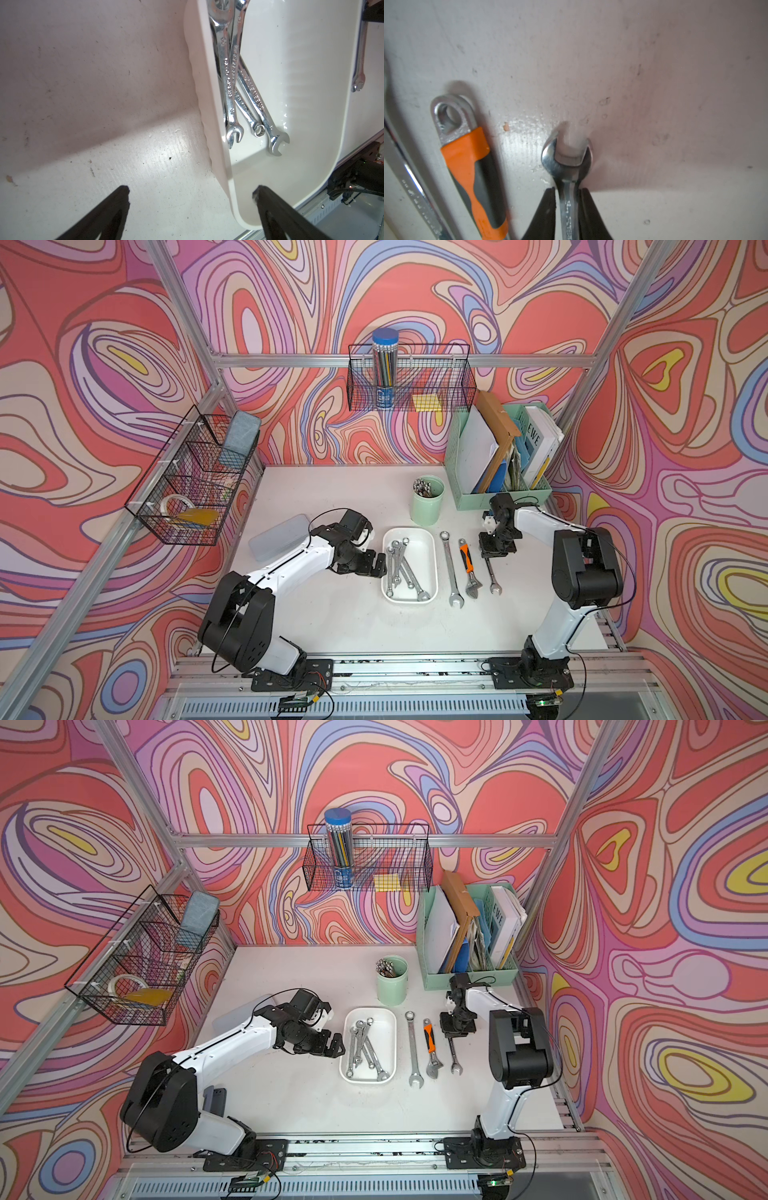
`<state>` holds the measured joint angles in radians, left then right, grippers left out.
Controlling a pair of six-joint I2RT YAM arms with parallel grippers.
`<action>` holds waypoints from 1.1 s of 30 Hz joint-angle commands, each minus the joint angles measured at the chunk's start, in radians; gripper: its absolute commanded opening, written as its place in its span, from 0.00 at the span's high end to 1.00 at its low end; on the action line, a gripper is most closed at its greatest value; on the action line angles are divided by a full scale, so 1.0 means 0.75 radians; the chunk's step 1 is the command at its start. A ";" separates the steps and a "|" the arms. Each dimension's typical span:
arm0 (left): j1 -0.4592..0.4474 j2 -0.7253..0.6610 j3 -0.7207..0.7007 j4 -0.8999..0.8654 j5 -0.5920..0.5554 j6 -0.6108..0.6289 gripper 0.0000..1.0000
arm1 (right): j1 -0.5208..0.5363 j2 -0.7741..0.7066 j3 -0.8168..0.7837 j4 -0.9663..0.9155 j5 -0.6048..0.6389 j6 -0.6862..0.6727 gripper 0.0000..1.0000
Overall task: Take out the wrench from the storage box
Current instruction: Pick up the wrench from the storage box.
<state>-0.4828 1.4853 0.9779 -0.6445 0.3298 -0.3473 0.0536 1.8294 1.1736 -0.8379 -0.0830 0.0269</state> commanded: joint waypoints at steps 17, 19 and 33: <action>0.002 -0.155 0.059 -0.046 -0.002 -0.082 0.04 | 0.036 -0.343 0.082 -0.179 -0.153 0.158 0.52; -0.012 -0.177 0.060 -0.044 -0.013 -0.103 0.05 | 0.068 -0.389 0.082 -0.210 -0.165 0.206 0.49; -0.179 -0.188 0.076 0.024 -0.112 -0.196 0.09 | 0.467 -0.585 0.089 -0.193 -0.213 0.571 0.02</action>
<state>-0.5926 1.3392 1.0019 -0.6498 0.2798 -0.4721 0.3676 1.4021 1.2266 -0.9936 -0.2337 0.3759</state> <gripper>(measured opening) 0.920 0.976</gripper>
